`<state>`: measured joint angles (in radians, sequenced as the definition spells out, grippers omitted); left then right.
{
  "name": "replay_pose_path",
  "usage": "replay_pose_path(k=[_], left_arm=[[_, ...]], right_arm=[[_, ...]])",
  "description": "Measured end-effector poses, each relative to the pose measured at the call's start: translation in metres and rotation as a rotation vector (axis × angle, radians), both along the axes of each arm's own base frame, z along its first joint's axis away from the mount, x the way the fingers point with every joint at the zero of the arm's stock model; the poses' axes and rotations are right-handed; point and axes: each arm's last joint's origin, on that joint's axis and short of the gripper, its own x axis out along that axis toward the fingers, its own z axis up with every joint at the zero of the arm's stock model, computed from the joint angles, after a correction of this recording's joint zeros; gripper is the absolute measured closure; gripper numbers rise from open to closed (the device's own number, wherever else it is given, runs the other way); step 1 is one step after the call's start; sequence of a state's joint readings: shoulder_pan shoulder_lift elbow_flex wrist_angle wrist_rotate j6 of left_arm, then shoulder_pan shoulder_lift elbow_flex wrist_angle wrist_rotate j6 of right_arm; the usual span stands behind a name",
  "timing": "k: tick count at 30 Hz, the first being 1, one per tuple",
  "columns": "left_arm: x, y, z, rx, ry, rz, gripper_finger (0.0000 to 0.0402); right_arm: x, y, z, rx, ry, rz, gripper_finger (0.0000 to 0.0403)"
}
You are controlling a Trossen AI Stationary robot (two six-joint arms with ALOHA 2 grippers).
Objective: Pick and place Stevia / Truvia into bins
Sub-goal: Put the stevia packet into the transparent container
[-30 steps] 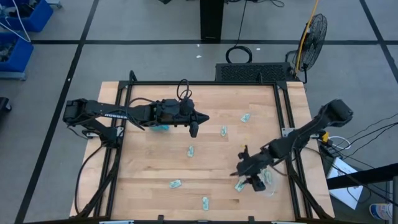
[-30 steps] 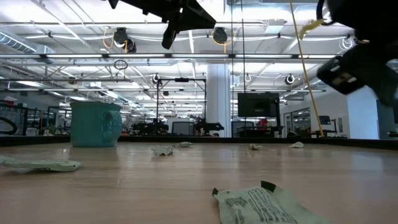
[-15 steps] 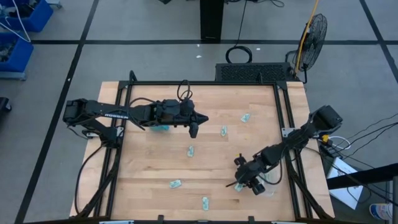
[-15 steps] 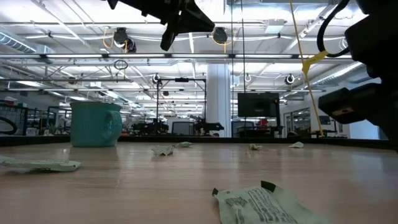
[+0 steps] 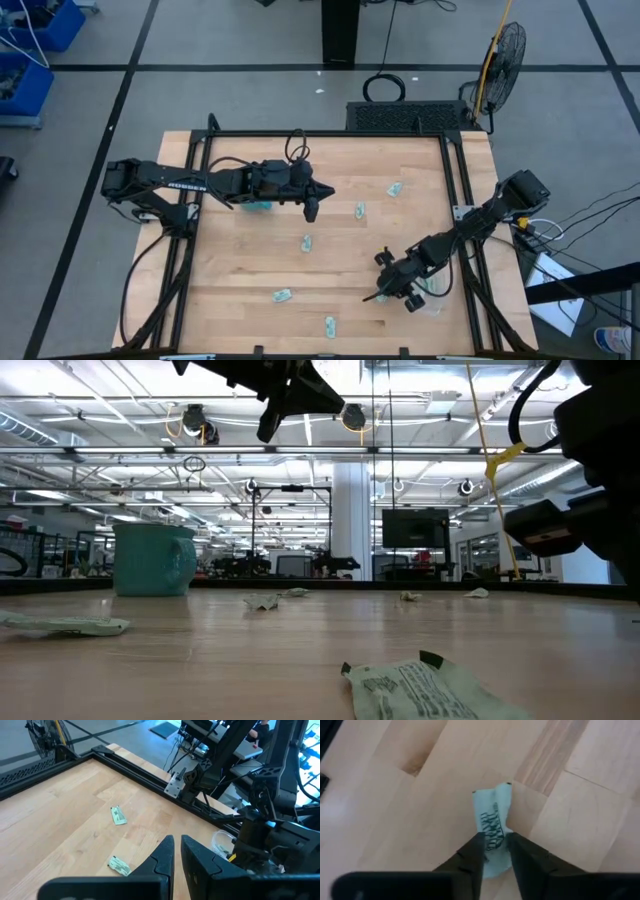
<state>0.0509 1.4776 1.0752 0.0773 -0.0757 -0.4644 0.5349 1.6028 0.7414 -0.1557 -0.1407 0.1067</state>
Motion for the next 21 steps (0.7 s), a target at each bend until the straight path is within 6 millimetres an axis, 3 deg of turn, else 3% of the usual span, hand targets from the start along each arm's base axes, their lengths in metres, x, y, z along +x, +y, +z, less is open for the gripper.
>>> replay_pose_path(k=[6,9,16,21], left_arm=[[0.000,0.000,0.000,0.017,0.002,-0.005,0.0364],[0.000,0.000,0.000,0.016,0.002,-0.006,0.0364],[0.000,0.000,0.000,0.016,0.002,-0.005,0.0364],[0.000,0.000,0.000,0.021,0.002,-0.007,0.0364]], right_arm=[[0.004,-0.006,0.003,0.014,-0.014,-0.045,0.0393],[0.004,-0.011,0.010,0.044,-0.013,-0.120,0.0397],[-0.007,-0.021,0.064,0.172,-0.031,-0.283,0.0395],[-0.042,-0.028,0.089,0.296,0.260,-0.478,0.0387]])
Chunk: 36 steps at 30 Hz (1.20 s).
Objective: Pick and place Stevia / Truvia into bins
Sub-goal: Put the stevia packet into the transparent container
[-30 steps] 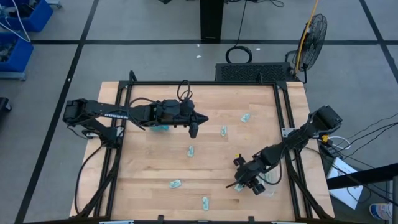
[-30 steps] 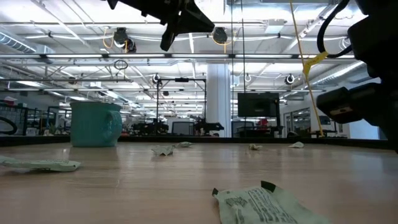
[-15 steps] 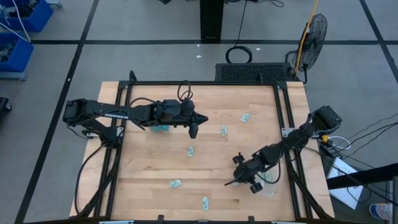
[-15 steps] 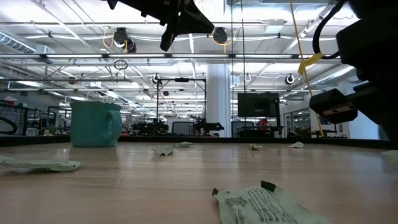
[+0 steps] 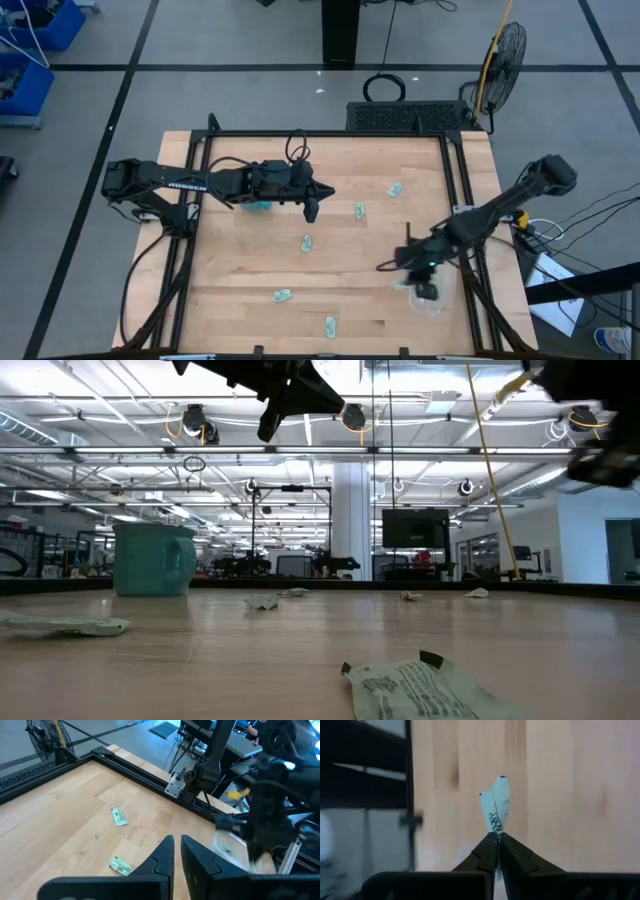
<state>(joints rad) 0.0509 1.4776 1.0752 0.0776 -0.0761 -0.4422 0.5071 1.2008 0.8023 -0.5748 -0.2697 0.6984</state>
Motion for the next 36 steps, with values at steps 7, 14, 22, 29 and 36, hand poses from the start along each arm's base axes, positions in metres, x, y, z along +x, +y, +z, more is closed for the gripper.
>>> replay_pose_path(k=[7,14,22,29,36], left_arm=[[0.000,0.000,0.000,0.011,0.001,-0.003,0.0364],[0.000,0.000,0.000,0.011,0.001,-0.003,0.0364],[0.000,0.000,0.000,0.012,0.002,-0.002,0.0364],[0.000,0.000,0.000,0.012,0.002,-0.002,0.0364],[0.000,0.000,0.000,0.010,0.001,-0.002,0.0364]], right_arm=[[-0.048,0.008,0.007,0.005,0.298,-0.032,0.0363],[-0.048,0.015,-0.010,-0.042,0.264,-0.026,0.0354],[-0.043,0.009,-0.036,-0.066,0.281,-0.063,0.0309],[-0.036,-0.001,-0.020,-0.012,0.201,-0.118,0.0297],[-0.027,-0.029,0.004,-0.184,-0.109,-0.200,0.0301]])
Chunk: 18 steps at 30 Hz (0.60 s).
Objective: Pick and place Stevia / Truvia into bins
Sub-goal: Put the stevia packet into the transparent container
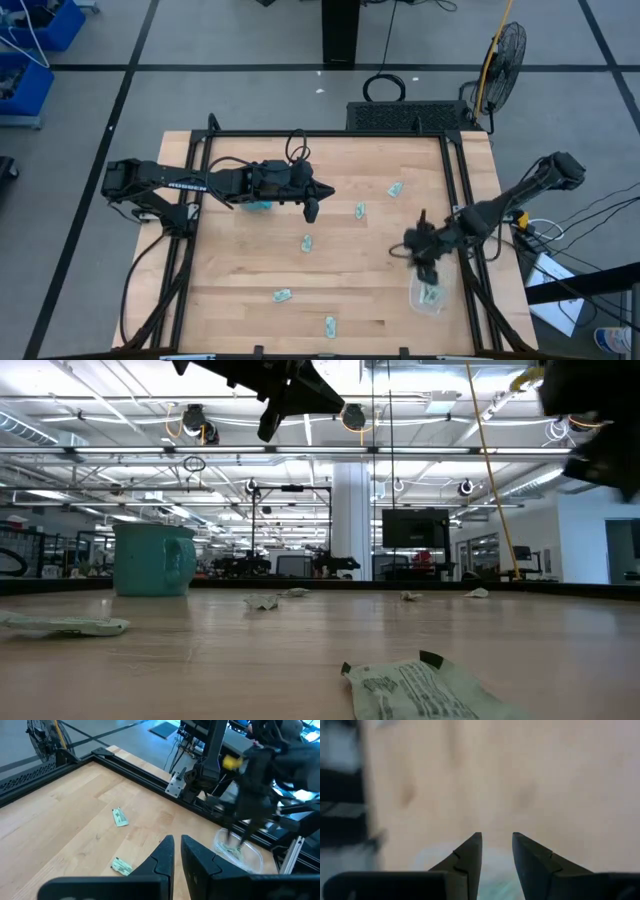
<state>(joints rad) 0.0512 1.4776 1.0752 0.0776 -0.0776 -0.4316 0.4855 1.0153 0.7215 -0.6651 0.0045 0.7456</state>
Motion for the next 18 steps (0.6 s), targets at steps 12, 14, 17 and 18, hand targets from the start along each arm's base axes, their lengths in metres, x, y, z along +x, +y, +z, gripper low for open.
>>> replay_pose_path(k=[12,14,17,18], left_arm=[[0.000,0.000,0.000,-0.039,-0.006,0.013,0.0364],[0.000,0.000,0.000,-0.040,-0.006,0.012,0.0364],[0.000,0.000,0.000,-0.040,-0.006,0.012,0.0364],[0.000,0.000,0.000,-0.040,-0.007,0.012,0.0364]], right_arm=[[0.008,-0.082,-0.009,-0.479,0.040,-0.187,0.0264],[0.011,-0.094,-0.017,-0.475,0.078,-0.113,0.0254],[0.016,-0.112,-0.026,-0.481,0.114,-0.117,0.0236],[0.019,-0.118,-0.028,-0.496,0.117,-0.113,0.0230]])
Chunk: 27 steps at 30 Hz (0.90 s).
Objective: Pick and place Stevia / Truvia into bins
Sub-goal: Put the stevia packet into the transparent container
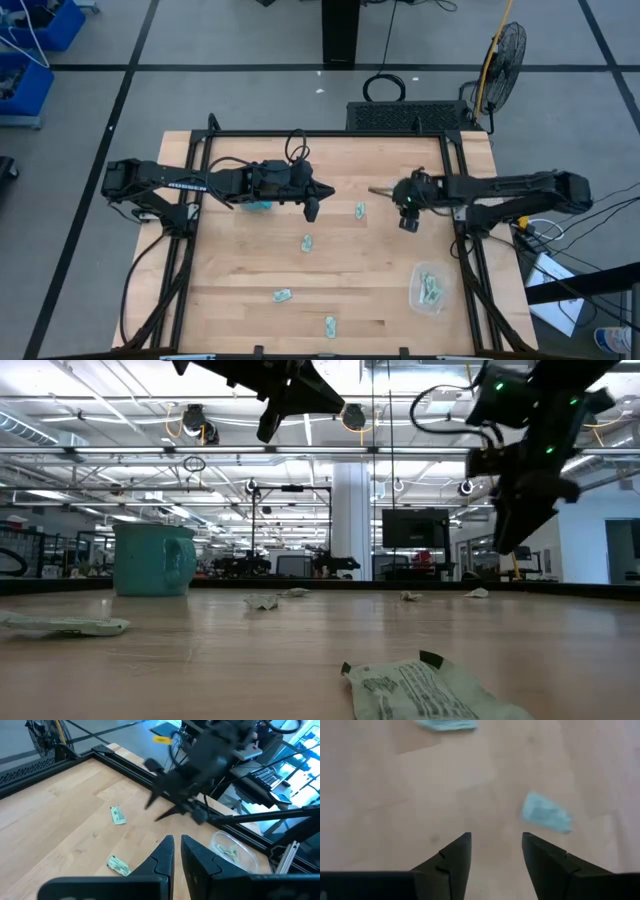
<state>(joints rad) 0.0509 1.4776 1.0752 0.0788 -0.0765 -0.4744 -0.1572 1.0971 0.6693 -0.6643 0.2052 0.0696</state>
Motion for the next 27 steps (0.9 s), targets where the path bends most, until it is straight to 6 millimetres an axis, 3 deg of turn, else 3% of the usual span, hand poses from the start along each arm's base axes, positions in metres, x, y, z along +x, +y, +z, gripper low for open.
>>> replay_pose_path(k=[7,11,14,20,27], left_arm=[[0.000,0.000,0.000,-0.019,-0.003,0.006,0.0364],[0.000,0.000,0.000,-0.035,-0.005,0.010,0.0364],[0.000,-0.002,0.000,-0.054,-0.007,0.006,0.0364],[0.000,-0.004,0.000,-0.047,-0.003,-0.003,0.0364],[0.000,-0.004,-0.001,-0.007,0.005,-0.017,0.0364]], right_arm=[[0.023,-0.041,-0.016,0.018,-0.116,-0.169,0.0202],[0.025,-0.057,-0.030,0.021,-0.113,-0.417,0.0200],[0.025,-0.059,-0.037,0.061,-0.113,-0.519,0.0200],[0.026,-0.062,-0.037,-0.006,-0.081,-0.424,0.0200],[0.011,-0.064,-0.050,0.134,-0.056,-0.528,0.0199]])
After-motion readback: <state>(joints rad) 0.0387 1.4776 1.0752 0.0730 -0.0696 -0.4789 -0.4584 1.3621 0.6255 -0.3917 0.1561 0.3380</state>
